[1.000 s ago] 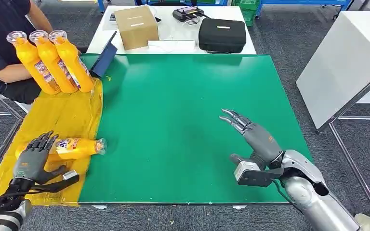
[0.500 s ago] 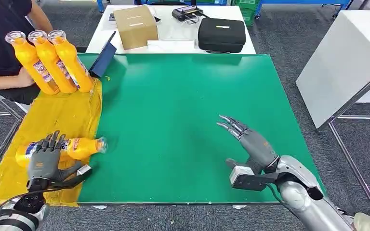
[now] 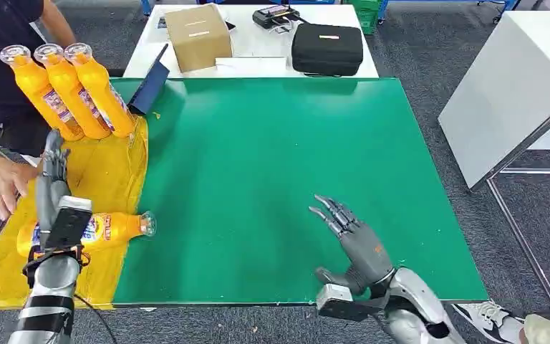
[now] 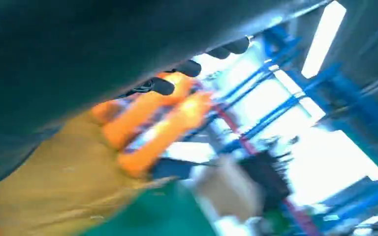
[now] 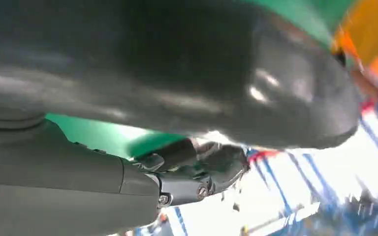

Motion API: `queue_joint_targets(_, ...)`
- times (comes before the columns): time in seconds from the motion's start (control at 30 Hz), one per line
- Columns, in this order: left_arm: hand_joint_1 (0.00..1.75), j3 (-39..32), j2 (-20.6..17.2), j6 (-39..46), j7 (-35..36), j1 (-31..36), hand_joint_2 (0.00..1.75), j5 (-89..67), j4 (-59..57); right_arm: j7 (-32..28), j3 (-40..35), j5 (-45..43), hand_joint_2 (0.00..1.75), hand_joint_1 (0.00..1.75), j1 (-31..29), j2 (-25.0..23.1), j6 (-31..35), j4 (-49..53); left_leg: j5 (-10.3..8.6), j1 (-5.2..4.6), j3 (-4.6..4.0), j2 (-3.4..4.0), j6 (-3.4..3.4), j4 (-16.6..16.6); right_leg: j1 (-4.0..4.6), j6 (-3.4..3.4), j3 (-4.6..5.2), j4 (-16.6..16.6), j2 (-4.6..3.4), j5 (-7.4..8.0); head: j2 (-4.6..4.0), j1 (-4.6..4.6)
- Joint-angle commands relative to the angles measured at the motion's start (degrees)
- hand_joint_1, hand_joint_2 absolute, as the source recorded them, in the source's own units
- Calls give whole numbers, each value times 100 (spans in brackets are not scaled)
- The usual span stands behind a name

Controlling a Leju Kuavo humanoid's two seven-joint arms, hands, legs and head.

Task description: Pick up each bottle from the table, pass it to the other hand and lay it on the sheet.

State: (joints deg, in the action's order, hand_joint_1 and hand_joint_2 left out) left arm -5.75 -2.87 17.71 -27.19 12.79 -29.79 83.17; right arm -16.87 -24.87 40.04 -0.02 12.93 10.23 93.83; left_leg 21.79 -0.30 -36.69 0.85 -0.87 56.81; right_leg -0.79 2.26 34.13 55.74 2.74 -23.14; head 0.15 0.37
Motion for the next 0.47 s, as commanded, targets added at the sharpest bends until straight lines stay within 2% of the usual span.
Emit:
queue_joint_targets(0.03, 0, -309, 427, -190, -132, -195, 0, 43, 995, -262, 380, -324, 0, 0, 97, -880, 153, -21, 15, 9, 23, 0, 8, 1, 5, -8, -24, -4, -23, -12, 0, -2)
queue_joint_targets(0.07, 0, -191, 469, -468, -120, -247, 0, 189, 1063, -429, 549, -417, 0, 0, 166, -1095, 360, 84, 23, 13, 32, 2, 10, 5, 8, -11, -33, -2, -31, -18, 0, 0)
queue_joint_targets(0.2, 0, 408, 548, -1029, -113, -599, 0, 302, 1342, -440, 492, -340, 0, 0, 36, -1420, 715, 381, 12, 8, 14, -6, 6, 3, 3, -9, -16, 1, -16, -17, 0, 7)
queue_joint_targets(0.27, 0, 675, 570, -1341, -126, -765, 0, 537, 1407, -384, 417, -473, 0, 0, -69, -1497, 699, 350, 17, 6, 21, 2, 7, 4, 1, -9, -20, 2, -27, -17, 0, 0)
queue_joint_targets(0.37, 0, 1002, 592, -1335, -237, -1055, 0, 389, 1567, -357, 308, -449, 0, 0, -92, -1518, 766, 281, 24, 9, 33, -4, 8, 7, 2, -11, -36, -1, -29, -24, 0, 0)
queue_joint_targets(0.47, 0, 1019, 550, -1309, -238, -1225, 0, 384, 1575, -331, 349, -434, 0, 0, -52, -1423, 808, 265, 20, 7, 32, -2, 9, 1, 1, -11, -34, -4, -26, -21, 0, 2)
